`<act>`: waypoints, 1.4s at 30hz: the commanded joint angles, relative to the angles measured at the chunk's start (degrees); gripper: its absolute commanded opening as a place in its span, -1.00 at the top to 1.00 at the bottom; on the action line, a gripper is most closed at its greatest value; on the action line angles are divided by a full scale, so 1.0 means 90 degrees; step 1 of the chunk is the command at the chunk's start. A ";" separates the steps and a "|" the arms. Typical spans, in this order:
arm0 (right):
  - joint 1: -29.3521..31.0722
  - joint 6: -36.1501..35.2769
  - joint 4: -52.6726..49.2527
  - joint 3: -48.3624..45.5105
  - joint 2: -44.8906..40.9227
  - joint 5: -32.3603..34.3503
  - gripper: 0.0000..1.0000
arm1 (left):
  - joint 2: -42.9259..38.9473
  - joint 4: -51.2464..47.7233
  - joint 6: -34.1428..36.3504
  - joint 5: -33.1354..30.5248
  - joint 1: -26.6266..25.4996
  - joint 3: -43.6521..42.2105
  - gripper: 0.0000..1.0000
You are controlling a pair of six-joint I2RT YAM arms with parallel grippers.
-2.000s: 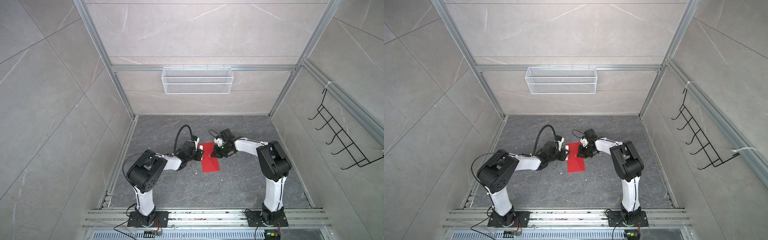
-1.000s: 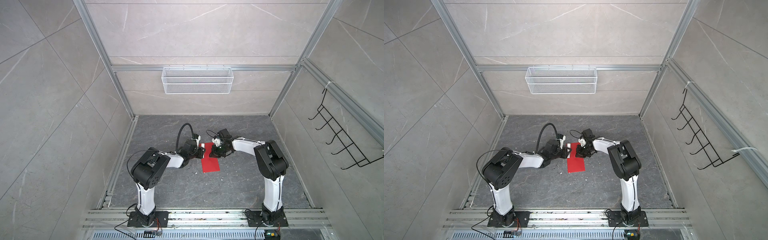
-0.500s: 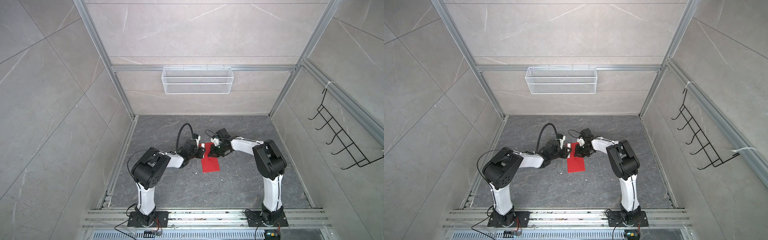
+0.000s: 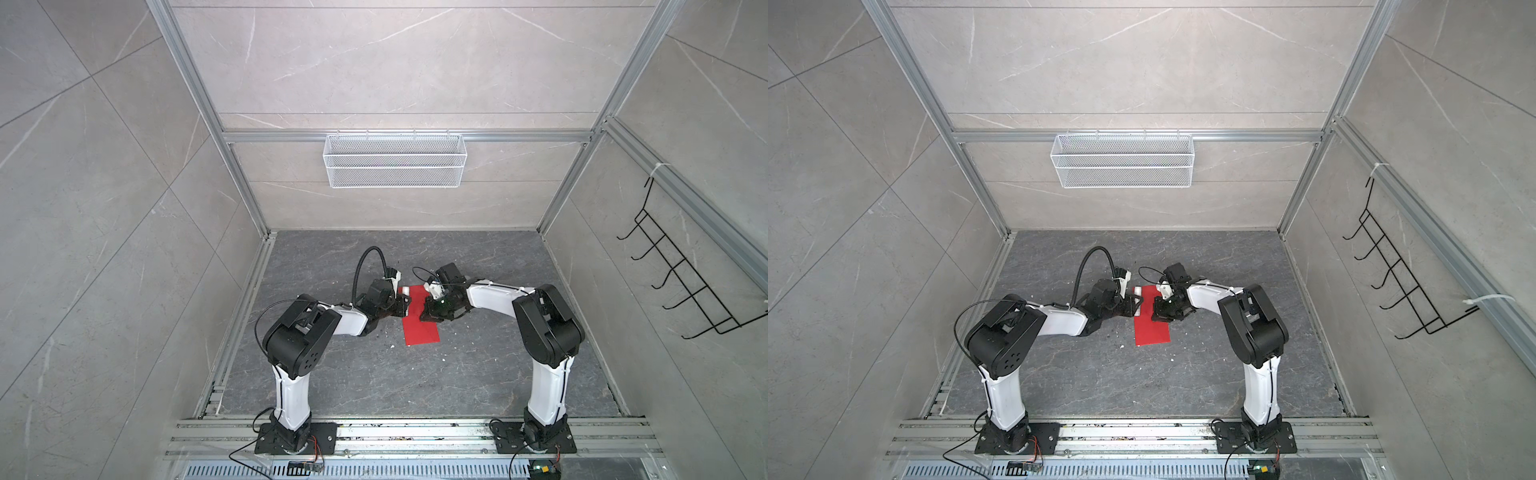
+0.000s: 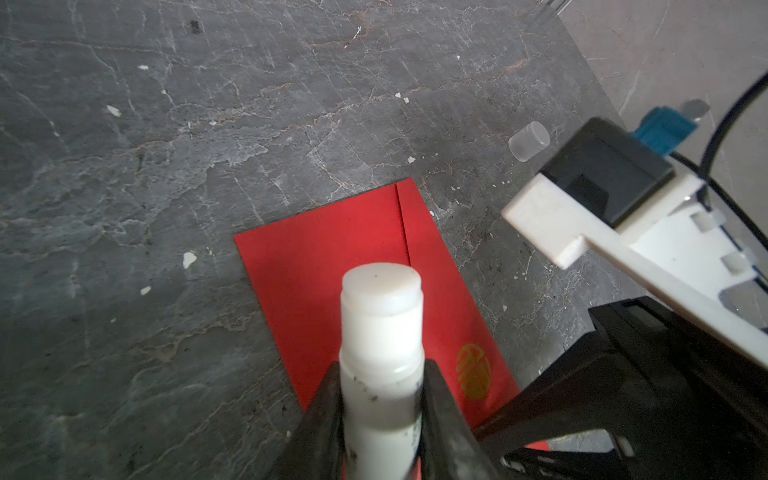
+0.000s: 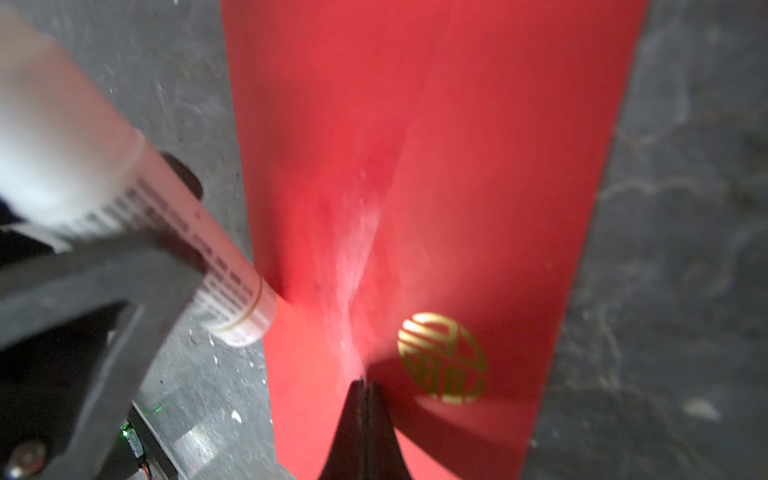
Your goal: Place the letter into the envelope and seal it
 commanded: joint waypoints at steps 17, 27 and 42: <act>-0.0015 0.0289 -0.0380 -0.0014 0.0131 -0.0139 1.00 | 0.0166 -0.0179 0.0045 -0.0099 0.0014 0.0141 1.00; -0.0111 0.0330 -0.0445 0.0831 0.0095 -0.0129 1.00 | 0.0127 -0.0220 0.0067 -0.0109 0.0014 0.0149 1.00; -0.0127 0.0199 -0.0682 0.1138 0.0667 -0.0008 1.00 | 0.0156 -0.0221 0.0074 -0.0106 0.0014 0.0144 1.00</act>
